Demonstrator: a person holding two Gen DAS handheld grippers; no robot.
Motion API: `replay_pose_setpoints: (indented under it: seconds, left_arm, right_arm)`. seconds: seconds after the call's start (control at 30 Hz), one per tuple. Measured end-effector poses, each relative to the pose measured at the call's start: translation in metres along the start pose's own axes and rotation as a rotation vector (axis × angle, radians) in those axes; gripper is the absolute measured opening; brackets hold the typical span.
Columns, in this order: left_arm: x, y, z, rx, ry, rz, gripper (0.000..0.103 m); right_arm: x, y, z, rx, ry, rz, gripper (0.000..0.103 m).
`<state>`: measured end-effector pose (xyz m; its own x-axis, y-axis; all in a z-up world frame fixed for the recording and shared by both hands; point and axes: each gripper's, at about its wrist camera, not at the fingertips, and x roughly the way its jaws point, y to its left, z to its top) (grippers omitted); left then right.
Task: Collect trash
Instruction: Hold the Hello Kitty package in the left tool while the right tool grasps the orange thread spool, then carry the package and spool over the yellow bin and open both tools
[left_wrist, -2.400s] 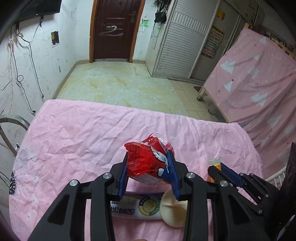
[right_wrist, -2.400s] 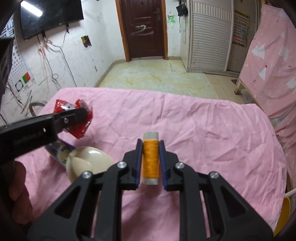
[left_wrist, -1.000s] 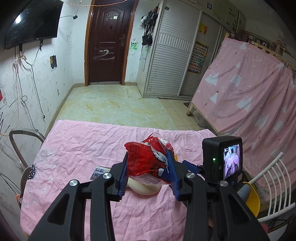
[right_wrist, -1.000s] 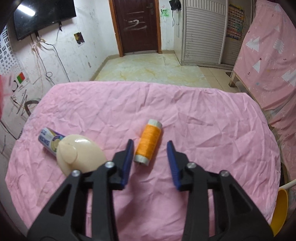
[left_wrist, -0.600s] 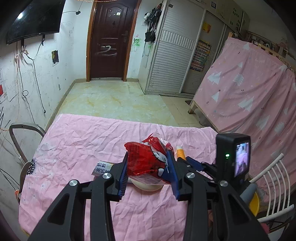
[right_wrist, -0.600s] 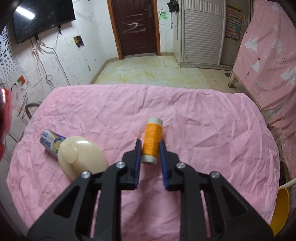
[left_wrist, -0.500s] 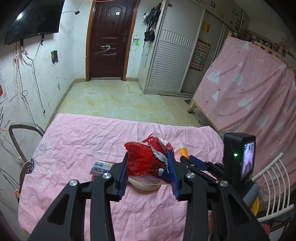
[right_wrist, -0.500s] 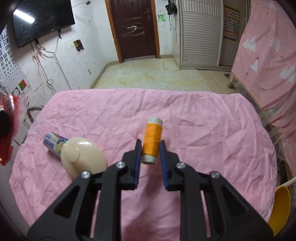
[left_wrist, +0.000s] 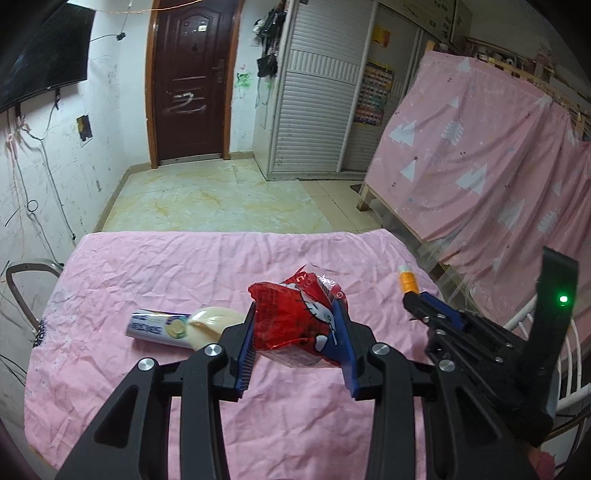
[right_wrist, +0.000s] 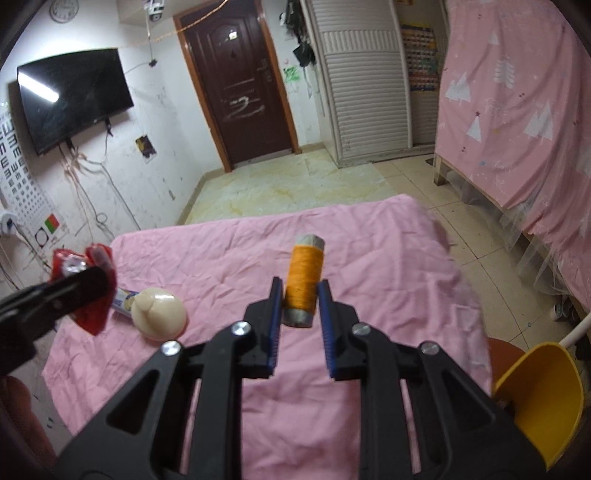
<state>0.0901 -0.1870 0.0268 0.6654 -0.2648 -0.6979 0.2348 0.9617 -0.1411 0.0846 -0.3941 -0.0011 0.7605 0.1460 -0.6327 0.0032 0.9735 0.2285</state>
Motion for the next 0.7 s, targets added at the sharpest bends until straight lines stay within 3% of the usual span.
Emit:
replay_pose_setpoints:
  seconds: [0.43, 0.7]
  left_arm:
    - [0.016, -0.114, -0.023, 0.169, 0.041, -0.090, 0.029]
    - [0.026, -0.182, -0.043, 0.275, 0.071, -0.139, 0.029]
  right_arm:
    - [-0.067, -0.108, -0.025, 0.149, -0.097, -0.104, 0.018]
    - [-0.106, -0.175, -0.043, 0.212, -0.139, -0.217, 0.018]
